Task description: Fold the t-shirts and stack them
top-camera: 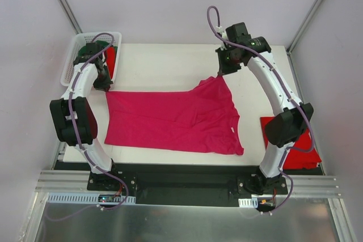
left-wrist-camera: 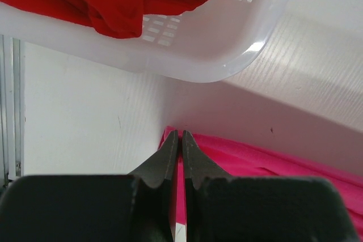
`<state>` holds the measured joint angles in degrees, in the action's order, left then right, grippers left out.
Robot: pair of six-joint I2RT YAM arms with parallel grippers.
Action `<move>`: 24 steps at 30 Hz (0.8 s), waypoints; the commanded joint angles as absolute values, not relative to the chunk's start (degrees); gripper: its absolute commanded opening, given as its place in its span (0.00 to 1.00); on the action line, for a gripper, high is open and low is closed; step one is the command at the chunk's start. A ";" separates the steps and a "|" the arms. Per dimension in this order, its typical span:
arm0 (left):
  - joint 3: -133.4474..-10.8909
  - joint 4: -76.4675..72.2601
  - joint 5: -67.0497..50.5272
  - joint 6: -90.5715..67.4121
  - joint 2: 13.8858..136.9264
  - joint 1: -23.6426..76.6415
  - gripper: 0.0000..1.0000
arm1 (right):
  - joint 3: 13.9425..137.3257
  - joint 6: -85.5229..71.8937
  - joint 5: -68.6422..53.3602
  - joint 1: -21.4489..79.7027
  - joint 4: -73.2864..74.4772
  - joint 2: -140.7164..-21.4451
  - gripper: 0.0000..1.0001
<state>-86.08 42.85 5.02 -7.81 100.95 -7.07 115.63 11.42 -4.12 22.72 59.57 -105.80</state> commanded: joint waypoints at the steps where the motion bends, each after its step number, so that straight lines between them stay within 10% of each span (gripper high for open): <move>1: -83.42 44.03 4.22 -7.73 96.51 -6.85 0.00 | 109.63 11.51 -6.07 23.20 58.89 -100.56 0.01; 24: -65.84 44.12 0.79 -9.84 81.04 -5.89 0.00 | 85.79 8.97 -2.64 30.67 60.21 -83.76 0.01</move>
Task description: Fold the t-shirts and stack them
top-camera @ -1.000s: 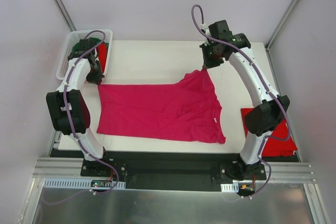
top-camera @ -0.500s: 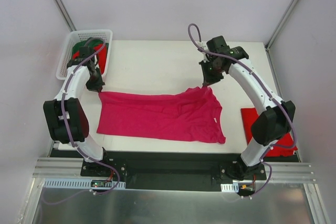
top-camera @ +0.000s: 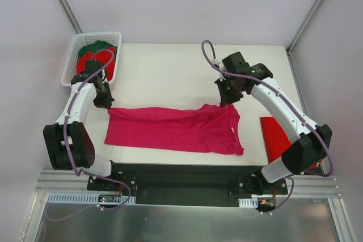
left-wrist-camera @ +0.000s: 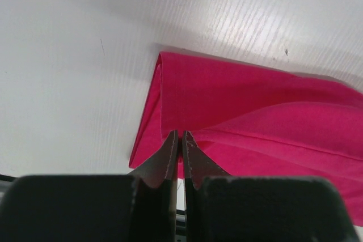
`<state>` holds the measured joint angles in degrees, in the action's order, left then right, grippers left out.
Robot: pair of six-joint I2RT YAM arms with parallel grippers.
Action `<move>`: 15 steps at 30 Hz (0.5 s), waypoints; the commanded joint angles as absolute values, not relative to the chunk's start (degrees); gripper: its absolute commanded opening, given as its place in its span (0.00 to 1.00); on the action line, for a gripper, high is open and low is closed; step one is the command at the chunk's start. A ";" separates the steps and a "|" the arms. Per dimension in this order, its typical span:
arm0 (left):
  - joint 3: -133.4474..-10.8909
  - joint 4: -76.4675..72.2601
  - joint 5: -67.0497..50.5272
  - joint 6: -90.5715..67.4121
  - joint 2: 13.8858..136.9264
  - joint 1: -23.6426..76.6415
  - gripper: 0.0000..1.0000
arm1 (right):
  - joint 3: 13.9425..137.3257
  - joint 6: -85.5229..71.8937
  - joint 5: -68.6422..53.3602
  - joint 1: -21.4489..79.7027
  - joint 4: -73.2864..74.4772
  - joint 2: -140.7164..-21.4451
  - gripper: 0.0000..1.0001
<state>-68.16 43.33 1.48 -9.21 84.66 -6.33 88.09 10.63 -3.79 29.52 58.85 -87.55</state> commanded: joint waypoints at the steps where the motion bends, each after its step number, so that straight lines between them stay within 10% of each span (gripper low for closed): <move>1: -65.31 44.12 0.88 -9.84 80.60 -5.89 0.00 | 84.56 8.88 -2.64 31.11 60.29 -82.89 0.01; 15: -59.24 44.21 1.14 -9.84 76.20 -5.89 0.00 | 75.86 6.94 -1.41 34.63 59.94 -78.49 0.01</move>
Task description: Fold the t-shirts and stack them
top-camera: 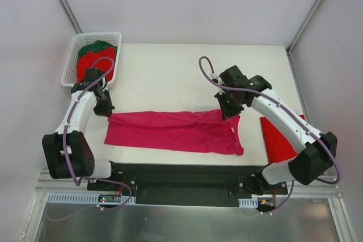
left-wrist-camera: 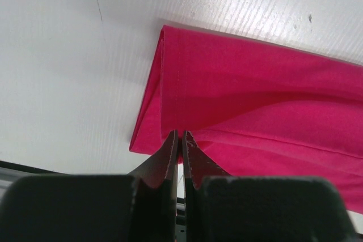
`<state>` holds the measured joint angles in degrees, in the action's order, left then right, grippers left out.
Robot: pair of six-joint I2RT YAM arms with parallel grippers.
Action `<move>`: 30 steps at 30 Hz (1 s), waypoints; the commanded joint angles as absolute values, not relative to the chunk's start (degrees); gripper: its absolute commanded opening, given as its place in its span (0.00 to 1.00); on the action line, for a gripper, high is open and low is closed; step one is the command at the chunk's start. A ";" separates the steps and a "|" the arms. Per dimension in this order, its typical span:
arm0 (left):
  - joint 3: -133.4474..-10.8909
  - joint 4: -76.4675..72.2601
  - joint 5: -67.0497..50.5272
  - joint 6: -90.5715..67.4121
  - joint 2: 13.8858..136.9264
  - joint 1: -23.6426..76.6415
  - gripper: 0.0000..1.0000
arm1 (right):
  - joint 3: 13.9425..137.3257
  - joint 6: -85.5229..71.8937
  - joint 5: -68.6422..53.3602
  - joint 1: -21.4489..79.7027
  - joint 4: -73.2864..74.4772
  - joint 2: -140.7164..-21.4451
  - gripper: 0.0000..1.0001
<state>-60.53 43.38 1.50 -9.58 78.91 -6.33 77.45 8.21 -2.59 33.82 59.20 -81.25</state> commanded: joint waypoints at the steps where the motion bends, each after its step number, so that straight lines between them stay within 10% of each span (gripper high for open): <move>1: -58.80 44.21 1.14 -9.84 75.94 -5.80 0.00 | 75.50 6.94 -1.41 34.72 59.94 -78.40 0.01; 3: -58.45 44.30 1.58 -9.93 75.76 -5.80 0.22 | 74.80 6.77 -1.14 35.07 60.20 -78.22 0.07; 5: -58.27 44.21 1.84 -9.93 75.32 -5.80 0.93 | 75.06 6.24 0.43 35.15 60.73 -78.22 0.28; 6: -58.45 44.21 1.76 -9.84 75.32 -5.89 0.99 | 75.75 6.15 2.09 35.16 60.82 -77.79 0.97; 30: -58.54 44.65 -1.85 -12.22 76.03 -1.06 0.99 | 74.09 9.75 -4.57 37.61 38.85 -94.29 0.95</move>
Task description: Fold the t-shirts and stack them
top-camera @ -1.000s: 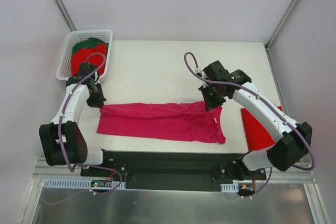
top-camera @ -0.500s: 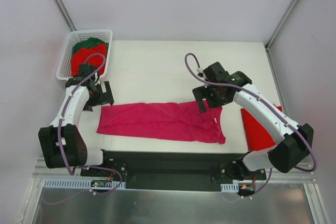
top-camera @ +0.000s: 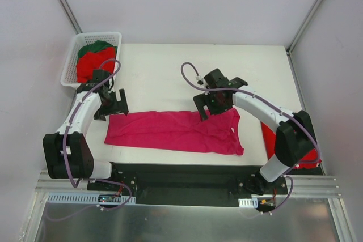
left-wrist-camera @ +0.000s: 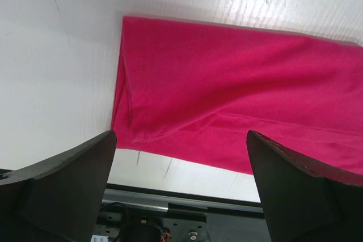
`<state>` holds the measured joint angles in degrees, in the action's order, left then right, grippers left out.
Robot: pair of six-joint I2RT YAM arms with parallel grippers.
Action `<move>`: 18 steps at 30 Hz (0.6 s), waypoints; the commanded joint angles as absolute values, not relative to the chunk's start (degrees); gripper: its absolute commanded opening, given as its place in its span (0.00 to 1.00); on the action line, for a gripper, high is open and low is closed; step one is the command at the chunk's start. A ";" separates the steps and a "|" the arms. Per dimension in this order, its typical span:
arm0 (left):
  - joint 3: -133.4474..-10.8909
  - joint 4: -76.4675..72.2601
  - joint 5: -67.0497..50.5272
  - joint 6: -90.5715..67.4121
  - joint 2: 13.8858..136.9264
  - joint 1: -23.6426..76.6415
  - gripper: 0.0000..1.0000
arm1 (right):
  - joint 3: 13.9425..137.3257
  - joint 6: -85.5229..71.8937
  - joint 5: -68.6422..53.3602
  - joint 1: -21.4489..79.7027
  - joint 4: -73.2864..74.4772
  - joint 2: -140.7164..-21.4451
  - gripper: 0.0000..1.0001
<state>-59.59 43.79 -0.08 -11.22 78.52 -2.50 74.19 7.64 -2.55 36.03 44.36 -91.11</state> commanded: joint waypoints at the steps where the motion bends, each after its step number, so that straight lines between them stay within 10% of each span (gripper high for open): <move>1: -58.19 44.74 -1.93 -12.39 75.33 -0.88 0.99 | 74.35 10.10 -4.31 37.97 38.76 -95.09 0.93; 18: -58.45 46.84 -2.55 -10.90 72.60 -0.18 0.99 | 76.11 12.66 -1.84 40.25 37.44 -103.88 0.59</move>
<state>-57.52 45.12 -1.72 -11.35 73.14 -0.67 73.95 11.81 -2.13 40.07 38.13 -102.85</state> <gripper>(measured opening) 0.992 0.644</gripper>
